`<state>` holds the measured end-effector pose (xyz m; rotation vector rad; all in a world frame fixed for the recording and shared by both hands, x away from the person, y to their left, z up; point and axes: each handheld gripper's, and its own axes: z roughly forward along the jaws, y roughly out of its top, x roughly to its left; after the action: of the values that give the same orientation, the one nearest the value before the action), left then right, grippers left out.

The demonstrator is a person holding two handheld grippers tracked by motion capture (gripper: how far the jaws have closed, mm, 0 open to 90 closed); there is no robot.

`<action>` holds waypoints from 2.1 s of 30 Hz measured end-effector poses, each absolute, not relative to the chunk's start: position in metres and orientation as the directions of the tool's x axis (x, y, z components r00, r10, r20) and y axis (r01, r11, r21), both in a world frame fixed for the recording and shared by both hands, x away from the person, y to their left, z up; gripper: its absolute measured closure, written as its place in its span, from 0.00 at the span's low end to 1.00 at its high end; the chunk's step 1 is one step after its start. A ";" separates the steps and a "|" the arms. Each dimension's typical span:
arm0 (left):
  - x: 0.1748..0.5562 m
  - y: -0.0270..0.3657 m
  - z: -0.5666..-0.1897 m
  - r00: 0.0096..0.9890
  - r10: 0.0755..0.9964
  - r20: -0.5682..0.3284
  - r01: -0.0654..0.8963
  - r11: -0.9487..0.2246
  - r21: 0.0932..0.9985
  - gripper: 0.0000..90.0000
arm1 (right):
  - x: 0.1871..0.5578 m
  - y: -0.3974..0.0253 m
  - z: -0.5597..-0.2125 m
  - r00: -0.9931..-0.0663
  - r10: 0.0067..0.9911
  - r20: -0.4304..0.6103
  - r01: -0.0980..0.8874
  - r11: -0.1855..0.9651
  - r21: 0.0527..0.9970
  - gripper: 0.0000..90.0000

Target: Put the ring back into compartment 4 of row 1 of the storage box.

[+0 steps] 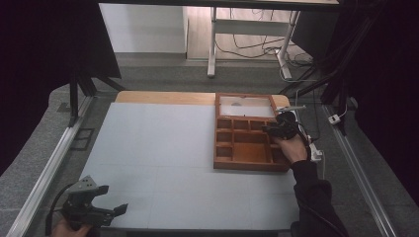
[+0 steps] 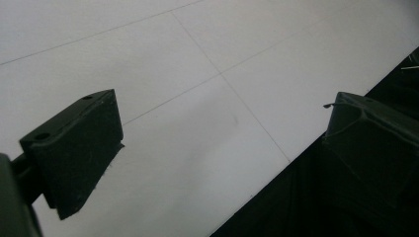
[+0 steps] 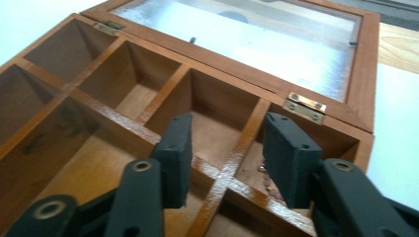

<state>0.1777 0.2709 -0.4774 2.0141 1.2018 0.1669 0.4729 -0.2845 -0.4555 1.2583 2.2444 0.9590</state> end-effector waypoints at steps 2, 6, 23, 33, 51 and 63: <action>0.178 0.271 -0.477 0.546 0.796 -0.259 0.695 -0.259 0.670 0.01 | 0.471 -0.282 -0.455 -0.526 0.851 0.000 0.582 0.360 0.729 0.54; 0.178 0.271 -0.478 0.546 0.797 -0.259 0.695 -0.259 0.670 0.01 | 0.469 -0.279 -0.453 -0.532 0.847 0.010 0.581 0.356 0.732 0.46; 0.178 0.271 -0.478 0.544 0.799 -0.257 0.697 -0.259 0.669 0.01 | 0.446 -0.273 -0.439 -0.580 0.813 0.045 0.557 0.355 0.751 0.15; 0.178 0.271 -0.478 0.542 0.800 -0.257 0.699 -0.260 0.667 0.01 | 0.431 -0.268 -0.432 -0.598 0.799 0.061 0.551 0.355 0.755 0.04; 0.177 0.271 -0.478 0.544 0.799 -0.256 0.695 -0.258 0.671 0.01 | 0.390 -0.251 -0.438 -0.668 0.740 0.079 0.530 0.398 0.749 0.00; 0.177 0.271 -0.478 0.544 0.799 -0.256 0.695 -0.258 0.671 0.01 | 0.360 -0.245 -0.439 -0.703 0.707 0.081 0.508 0.418 0.753 0.00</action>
<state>0.1770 0.2711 -0.4775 2.0141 1.2046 0.1729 0.3603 -0.2448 -0.4388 1.0621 2.4259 1.1578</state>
